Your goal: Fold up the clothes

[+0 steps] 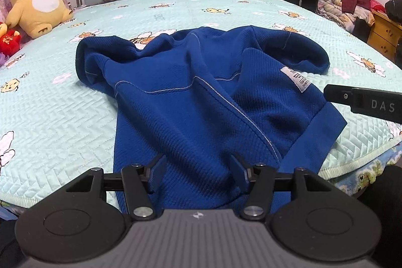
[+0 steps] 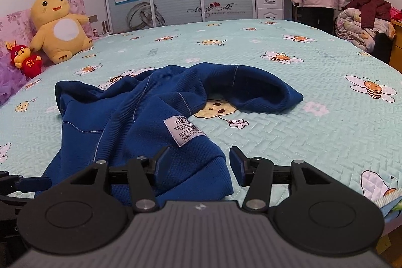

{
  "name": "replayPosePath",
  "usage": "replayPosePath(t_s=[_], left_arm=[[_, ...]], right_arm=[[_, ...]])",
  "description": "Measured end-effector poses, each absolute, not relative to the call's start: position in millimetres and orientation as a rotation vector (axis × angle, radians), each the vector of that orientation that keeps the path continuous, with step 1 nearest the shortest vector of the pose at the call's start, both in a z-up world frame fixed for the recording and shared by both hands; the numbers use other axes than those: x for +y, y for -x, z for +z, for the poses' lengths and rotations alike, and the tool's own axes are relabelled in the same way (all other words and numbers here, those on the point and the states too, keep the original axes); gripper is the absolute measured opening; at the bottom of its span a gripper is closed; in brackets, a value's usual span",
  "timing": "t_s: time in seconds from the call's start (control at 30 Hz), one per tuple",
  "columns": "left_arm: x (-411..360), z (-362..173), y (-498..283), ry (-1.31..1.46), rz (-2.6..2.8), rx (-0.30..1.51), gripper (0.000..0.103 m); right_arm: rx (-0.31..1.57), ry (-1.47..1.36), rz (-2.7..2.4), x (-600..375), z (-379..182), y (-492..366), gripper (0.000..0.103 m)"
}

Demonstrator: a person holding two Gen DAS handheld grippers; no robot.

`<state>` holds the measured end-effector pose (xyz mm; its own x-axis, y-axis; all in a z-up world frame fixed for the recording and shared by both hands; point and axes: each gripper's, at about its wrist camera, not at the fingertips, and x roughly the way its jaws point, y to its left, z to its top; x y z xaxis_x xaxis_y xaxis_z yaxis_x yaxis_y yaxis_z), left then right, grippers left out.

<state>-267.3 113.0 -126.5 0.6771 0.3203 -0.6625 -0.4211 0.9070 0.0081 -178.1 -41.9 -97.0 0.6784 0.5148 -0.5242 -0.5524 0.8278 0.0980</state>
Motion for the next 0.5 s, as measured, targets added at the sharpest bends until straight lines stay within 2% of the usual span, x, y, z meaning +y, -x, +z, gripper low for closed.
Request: replayPosePath(t_s=[0.5], left_arm=[[118, -131, 266, 0.173, 0.429, 0.734, 0.061]], right_arm=[[0.572, 0.094, 0.625, -29, -95, 182, 0.055]])
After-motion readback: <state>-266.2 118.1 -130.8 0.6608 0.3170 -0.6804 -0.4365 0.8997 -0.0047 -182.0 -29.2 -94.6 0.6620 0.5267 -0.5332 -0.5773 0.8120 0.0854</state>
